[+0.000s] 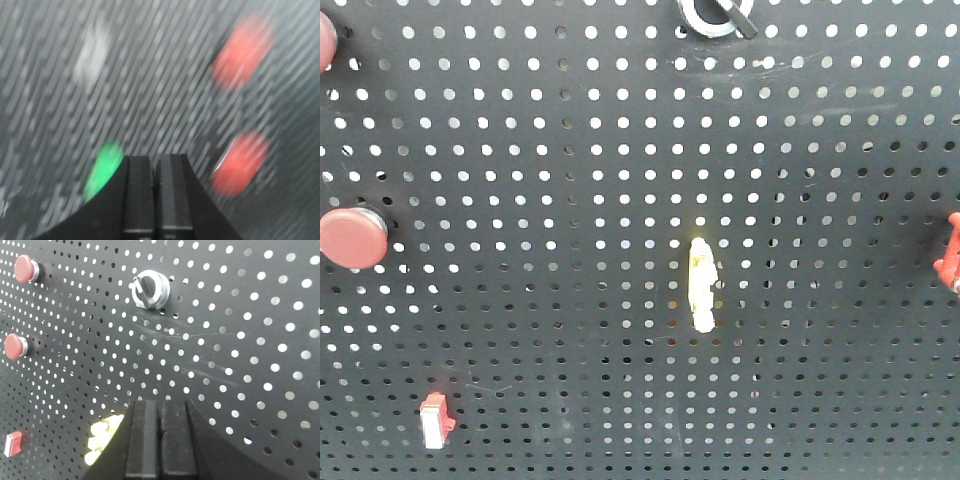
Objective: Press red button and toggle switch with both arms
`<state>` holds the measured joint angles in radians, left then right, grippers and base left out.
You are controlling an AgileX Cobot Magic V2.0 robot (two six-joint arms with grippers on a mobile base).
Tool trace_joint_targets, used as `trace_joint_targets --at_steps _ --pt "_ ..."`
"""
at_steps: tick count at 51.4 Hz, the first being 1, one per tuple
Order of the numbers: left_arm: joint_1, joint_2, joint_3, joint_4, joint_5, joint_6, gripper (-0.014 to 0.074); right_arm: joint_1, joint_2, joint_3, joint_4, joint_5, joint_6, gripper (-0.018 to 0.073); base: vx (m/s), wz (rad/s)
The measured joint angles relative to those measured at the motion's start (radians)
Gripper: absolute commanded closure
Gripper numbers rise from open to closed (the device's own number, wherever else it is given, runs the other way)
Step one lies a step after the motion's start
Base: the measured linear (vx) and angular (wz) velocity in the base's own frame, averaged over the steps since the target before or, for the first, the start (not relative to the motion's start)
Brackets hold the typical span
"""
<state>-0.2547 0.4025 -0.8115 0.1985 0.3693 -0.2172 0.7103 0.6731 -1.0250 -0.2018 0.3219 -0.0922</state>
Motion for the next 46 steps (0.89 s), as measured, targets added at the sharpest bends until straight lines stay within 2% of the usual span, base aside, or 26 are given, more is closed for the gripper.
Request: trace_joint_targets --at_steps 6,11,17,23,36,46 --pt "0.079 -0.107 0.264 -0.043 -0.129 0.01 0.0594 0.0 0.0 0.0 0.0 0.0 0.0 0.0563 0.0 0.0" --pt "0.121 -0.184 0.463 -0.057 -0.235 0.058 0.0594 0.0 0.0 0.0 0.0 0.0 0.0 0.0563 0.0 0.0" --pt "0.136 -0.256 0.654 -0.105 -0.294 0.106 0.0594 0.0 0.0 0.0 0.0 0.0 0.0 0.0563 0.0 0.0" --pt "0.136 -0.332 0.806 -0.141 -0.307 0.12 0.0594 0.0 0.0 0.0 0.0 0.0 0.0 0.0563 0.0 0.0" --pt "0.206 -0.413 0.84 -0.151 -0.241 0.124 0.0594 0.0 0.0 0.0 0.001 0.001 0.0 0.0563 0.0 0.0" --pt "0.216 -0.413 0.84 -0.152 -0.228 0.124 0.0594 0.0 0.0 0.0 0.001 0.001 0.0 0.0563 0.0 0.0"
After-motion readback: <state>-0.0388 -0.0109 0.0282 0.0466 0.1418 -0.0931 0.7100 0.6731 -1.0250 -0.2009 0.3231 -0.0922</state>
